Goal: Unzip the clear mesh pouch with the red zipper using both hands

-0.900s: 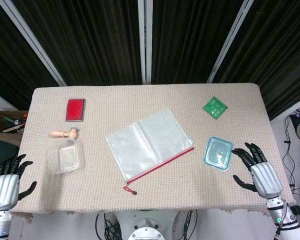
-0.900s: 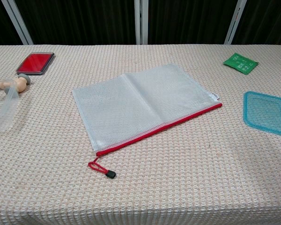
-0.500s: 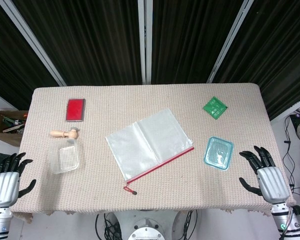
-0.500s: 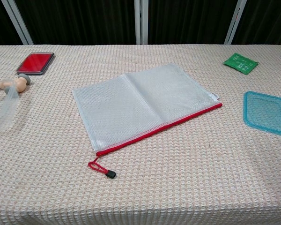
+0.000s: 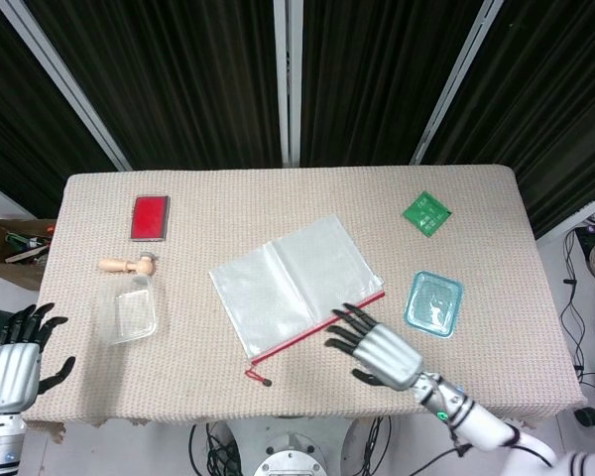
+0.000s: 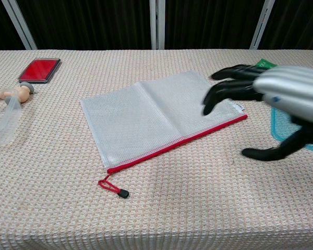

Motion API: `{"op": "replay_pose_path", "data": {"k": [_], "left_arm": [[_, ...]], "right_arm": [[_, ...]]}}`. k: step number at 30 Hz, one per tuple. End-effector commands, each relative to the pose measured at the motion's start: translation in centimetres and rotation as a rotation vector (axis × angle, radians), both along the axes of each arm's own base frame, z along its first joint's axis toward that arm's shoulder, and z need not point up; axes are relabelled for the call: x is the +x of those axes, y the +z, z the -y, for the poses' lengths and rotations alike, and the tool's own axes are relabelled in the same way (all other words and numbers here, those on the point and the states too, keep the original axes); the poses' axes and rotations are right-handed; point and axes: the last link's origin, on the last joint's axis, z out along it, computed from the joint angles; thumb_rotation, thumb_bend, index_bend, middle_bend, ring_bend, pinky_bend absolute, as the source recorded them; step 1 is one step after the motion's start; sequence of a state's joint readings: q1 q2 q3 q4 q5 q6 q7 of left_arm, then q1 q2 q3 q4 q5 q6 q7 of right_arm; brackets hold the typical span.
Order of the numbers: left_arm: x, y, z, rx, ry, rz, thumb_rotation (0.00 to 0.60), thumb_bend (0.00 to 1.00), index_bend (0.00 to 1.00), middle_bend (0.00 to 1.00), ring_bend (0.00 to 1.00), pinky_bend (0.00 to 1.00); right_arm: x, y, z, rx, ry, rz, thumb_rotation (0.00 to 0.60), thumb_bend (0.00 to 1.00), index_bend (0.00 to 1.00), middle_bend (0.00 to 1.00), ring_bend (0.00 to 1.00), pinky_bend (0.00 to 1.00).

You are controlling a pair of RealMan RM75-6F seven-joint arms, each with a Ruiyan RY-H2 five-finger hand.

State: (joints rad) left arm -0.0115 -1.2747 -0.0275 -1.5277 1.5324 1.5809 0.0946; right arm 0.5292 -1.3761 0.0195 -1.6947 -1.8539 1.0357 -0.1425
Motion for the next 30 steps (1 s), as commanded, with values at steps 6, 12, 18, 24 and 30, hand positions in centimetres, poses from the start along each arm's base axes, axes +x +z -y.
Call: {"op": "replay_pose_path", "data": {"k": [6,12,18,24,30], "left_arm": [[-0.5,0.2,-0.1,0.001,0.012,0.008,0.600,0.21,0.29,0.14,0.09,0.14],[-1.0,0.1,-0.1,-0.005,0.028,0.021,0.600,0.21,0.29,0.14,0.10,0.14],[-1.4,0.1,-0.2,-0.006,0.034,0.031,0.600,0.21,0.29,0.14,0.09,0.14],[-1.7,0.2,-0.2,-0.005,0.039,0.040,0.600,0.21,0.29,0.14,0.09,0.14],[-1.9,0.2,-0.2,-0.005,0.039,0.046,0.600,0.21,0.29,0.14,0.09,0.14]], "right_arm": [[8.2,-8.1,2.8,0.054,0.271,-0.087,0.600,0.18,0.33,0.19,0.00,0.00],[10.0,-11.3,3.6,0.063,0.315,-0.127,0.600,0.18,0.35,0.20,0.00,0.00],[10.3,-13.1,3.5,0.072,0.337,-0.152,0.600,0.18,0.36,0.20,0.00,0.00],[10.3,-14.5,3.3,0.087,0.339,-0.153,0.600,0.18,0.38,0.21,0.00,0.00],[10.4,-15.1,3.3,0.091,0.344,-0.145,0.600,0.22,0.41,0.22,0.00,0.00]]}}
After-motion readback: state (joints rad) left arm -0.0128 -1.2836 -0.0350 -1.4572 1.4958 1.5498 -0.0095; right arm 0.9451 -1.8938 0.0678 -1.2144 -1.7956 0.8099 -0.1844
